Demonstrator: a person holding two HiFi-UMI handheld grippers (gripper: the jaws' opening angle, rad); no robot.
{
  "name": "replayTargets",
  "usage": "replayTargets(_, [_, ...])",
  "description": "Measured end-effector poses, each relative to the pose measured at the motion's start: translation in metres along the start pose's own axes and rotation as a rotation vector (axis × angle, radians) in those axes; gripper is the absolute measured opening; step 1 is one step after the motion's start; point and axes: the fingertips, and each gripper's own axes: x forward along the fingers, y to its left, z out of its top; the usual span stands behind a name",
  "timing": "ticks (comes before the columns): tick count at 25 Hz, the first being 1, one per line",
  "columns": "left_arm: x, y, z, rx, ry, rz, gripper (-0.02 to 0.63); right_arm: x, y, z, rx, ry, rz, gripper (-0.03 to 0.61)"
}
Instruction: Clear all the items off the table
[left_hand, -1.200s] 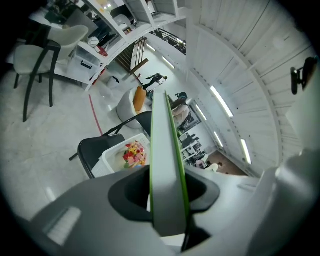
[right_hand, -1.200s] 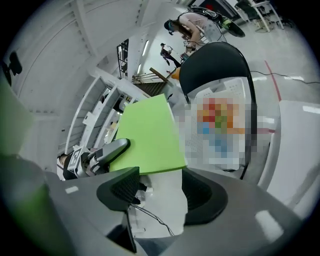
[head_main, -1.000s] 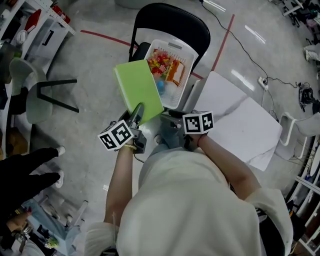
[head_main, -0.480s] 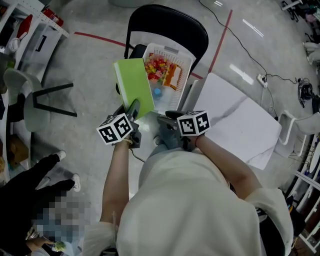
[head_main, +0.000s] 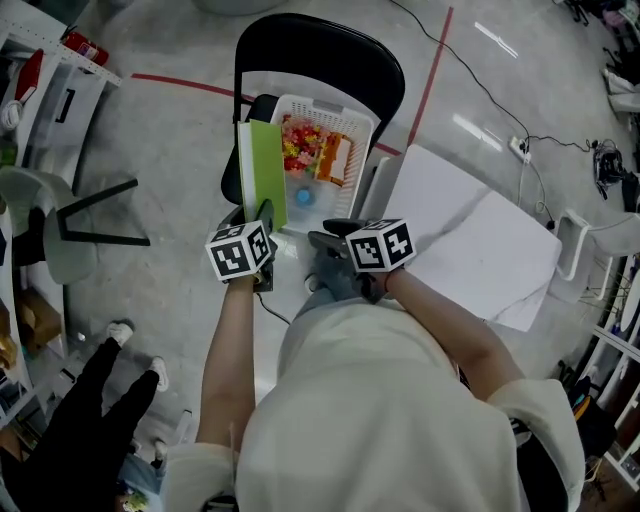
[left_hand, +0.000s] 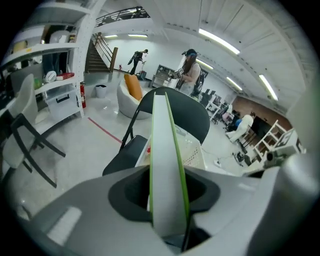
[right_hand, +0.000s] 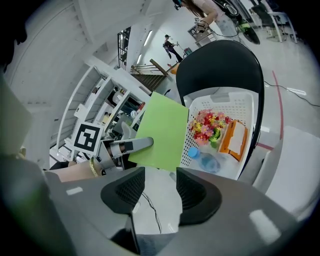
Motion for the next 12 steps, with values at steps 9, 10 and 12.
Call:
replayTargets(9, [0.039,0.003,-0.004,0.101,0.087,0.088,0.14,-0.006,-0.02,0.008,-0.023,0.009,-0.047,0.149])
replayTargets(10, [0.043,0.004,-0.004,0.116,0.091,0.099,0.141,-0.006,-0.022,0.008,-0.02,0.007,-0.05,0.149])
replayTargets(12, [0.049,0.004,-0.004,0.154,0.099,0.124,0.141,-0.007,-0.025,0.008,-0.015,0.004,-0.056,0.146])
